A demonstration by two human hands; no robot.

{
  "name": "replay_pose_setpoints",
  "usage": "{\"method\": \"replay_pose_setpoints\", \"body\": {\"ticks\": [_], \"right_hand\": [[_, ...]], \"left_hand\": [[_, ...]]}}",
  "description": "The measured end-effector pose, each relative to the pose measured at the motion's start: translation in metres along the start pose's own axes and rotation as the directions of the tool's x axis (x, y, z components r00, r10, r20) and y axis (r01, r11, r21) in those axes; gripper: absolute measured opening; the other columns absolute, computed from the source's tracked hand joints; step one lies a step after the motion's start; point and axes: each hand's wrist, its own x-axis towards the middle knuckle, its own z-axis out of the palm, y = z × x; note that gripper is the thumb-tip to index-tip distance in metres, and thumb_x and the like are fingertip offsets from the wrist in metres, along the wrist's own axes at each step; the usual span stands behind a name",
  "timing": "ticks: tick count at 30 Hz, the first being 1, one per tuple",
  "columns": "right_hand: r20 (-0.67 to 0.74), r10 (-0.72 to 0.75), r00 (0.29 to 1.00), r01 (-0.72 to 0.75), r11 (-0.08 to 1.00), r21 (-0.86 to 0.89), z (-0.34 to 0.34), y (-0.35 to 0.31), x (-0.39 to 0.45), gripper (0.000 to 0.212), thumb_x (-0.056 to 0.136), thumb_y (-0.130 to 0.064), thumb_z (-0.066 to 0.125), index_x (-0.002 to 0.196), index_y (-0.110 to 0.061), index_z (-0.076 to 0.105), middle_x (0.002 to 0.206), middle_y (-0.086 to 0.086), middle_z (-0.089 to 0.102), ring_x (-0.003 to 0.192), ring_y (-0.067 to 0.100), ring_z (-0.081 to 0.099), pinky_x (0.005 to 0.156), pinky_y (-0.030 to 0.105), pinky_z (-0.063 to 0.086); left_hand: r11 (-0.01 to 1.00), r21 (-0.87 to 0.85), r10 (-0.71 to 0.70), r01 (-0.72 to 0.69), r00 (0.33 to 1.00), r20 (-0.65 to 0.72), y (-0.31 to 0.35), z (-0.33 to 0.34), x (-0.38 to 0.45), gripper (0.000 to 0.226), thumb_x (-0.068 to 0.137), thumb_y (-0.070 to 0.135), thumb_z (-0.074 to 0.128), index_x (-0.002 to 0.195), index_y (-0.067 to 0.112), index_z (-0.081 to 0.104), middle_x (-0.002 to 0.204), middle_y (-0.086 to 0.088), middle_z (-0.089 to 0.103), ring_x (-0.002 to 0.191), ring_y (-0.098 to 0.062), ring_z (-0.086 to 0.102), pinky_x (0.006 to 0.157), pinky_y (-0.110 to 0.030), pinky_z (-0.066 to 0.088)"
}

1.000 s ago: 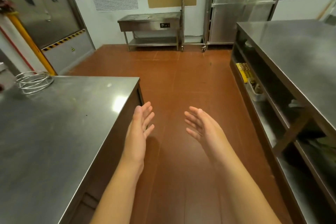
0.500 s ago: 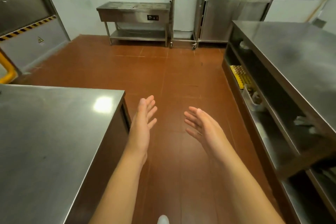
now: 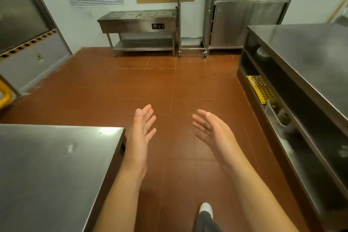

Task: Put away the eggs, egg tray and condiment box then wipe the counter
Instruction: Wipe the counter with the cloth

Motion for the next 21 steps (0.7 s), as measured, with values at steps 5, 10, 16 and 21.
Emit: {"method": "replay_pose_setpoints", "body": {"ticks": [5, 10, 16, 21], "right_hand": [[0.109, -0.091, 0.99, 0.095, 0.995, -0.031, 0.005, -0.051, 0.108, 0.036, 0.105, -0.036, 0.038, 0.134, -0.024, 0.056, 0.129, -0.006, 0.065, 0.117, 0.006, 0.062, 0.1, 0.03, 0.05], [0.247, -0.098, 0.964, 0.115, 0.992, -0.056, 0.021, -0.071, 0.197, 0.041, 0.104, -0.042, 0.038, 0.136, -0.026, 0.056, 0.13, -0.01, 0.064, 0.119, 0.004, 0.06, 0.101, 0.03, 0.05], [0.263, 0.004, 0.965, 0.01, 0.999, -0.052, 0.039, -0.054, 0.276, 0.034, 0.102, -0.043, 0.041, 0.13, -0.03, 0.057, 0.125, -0.009, 0.068, 0.113, 0.003, 0.064, 0.095, 0.028, 0.052], [0.233, 0.051, 0.971, -0.037, 0.997, -0.063, 0.055, -0.045, 0.36, 0.041, 0.102, -0.043, 0.042, 0.137, -0.025, 0.054, 0.125, -0.008, 0.068, 0.115, 0.005, 0.063, 0.1, 0.033, 0.051]], "left_hand": [[0.997, 0.04, 0.07, -0.068, 0.996, -0.055, 0.025, 0.026, 0.089, 0.069, 0.087, 0.073, 0.027, 0.141, 0.036, 0.048, 0.147, 0.012, 0.051, 0.132, -0.004, 0.049, 0.117, -0.042, 0.035], [0.992, 0.046, 0.126, -0.121, 0.985, -0.116, 0.036, 0.049, 0.167, 0.06, 0.088, 0.075, 0.027, 0.135, 0.043, 0.049, 0.147, 0.015, 0.05, 0.132, -0.002, 0.049, 0.114, -0.035, 0.037], [1.0, 0.005, 0.022, -0.021, 0.985, -0.17, 0.015, 0.046, 0.243, 0.06, 0.097, 0.063, 0.023, 0.143, 0.033, 0.048, 0.147, 0.012, 0.051, 0.13, -0.001, 0.051, 0.109, -0.031, 0.04], [1.0, 0.018, 0.016, -0.014, 0.987, -0.158, -0.003, 0.036, 0.336, 0.068, 0.09, 0.076, 0.025, 0.142, 0.038, 0.046, 0.146, 0.016, 0.05, 0.129, 0.001, 0.051, 0.11, -0.033, 0.039]]}}
